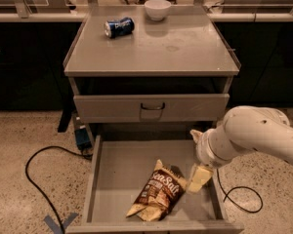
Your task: Pick brown chip bag from middle drawer and place on counter
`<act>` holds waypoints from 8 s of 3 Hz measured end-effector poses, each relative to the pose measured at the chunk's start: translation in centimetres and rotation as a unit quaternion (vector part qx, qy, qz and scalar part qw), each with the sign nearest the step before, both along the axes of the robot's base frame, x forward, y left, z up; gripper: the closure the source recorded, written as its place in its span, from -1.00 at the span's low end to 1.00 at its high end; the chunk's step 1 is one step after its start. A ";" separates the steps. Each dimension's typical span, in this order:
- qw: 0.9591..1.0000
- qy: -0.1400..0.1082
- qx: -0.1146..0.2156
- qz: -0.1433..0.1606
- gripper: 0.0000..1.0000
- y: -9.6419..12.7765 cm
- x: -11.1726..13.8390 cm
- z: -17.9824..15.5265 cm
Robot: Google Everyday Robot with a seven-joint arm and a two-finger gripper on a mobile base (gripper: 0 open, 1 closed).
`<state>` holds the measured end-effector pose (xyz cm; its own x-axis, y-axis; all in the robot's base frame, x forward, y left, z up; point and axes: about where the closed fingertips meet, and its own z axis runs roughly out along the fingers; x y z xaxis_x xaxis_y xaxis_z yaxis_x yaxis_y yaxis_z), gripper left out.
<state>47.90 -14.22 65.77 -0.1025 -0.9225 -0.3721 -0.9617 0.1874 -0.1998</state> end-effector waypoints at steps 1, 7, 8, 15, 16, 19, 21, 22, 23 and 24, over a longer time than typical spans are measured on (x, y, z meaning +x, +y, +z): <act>0.999 0.027 0.023 0.007 -1.00 0.5 -0.5 -3.7; 0.975 0.101 0.156 0.119 -1.00 7.3 -0.5 -20.2; 0.973 0.098 0.168 0.123 -1.00 7.2 1.6 -21.0; 0.963 0.172 0.162 0.128 0.33 8.4 4.9 -29.6; 0.963 0.172 0.162 0.128 0.76 8.4 4.9 -29.1; 0.960 0.087 0.194 0.181 1.00 13.9 6.7 -4.1; 0.956 0.028 0.194 0.217 1.00 16.2 9.1 8.4; 0.958 -0.008 0.211 0.192 1.00 14.8 13.1 13.6; 0.958 -0.008 0.211 0.192 1.00 14.9 13.1 13.6; 0.961 -0.012 0.191 0.198 1.00 15.4 14.2 17.2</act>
Offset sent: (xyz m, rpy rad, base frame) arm -0.0335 0.0388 -0.1612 0.2439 0.2175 0.1585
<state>62.10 1.23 82.99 0.2416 -0.6836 -0.6887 -0.9687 -0.1280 -0.2128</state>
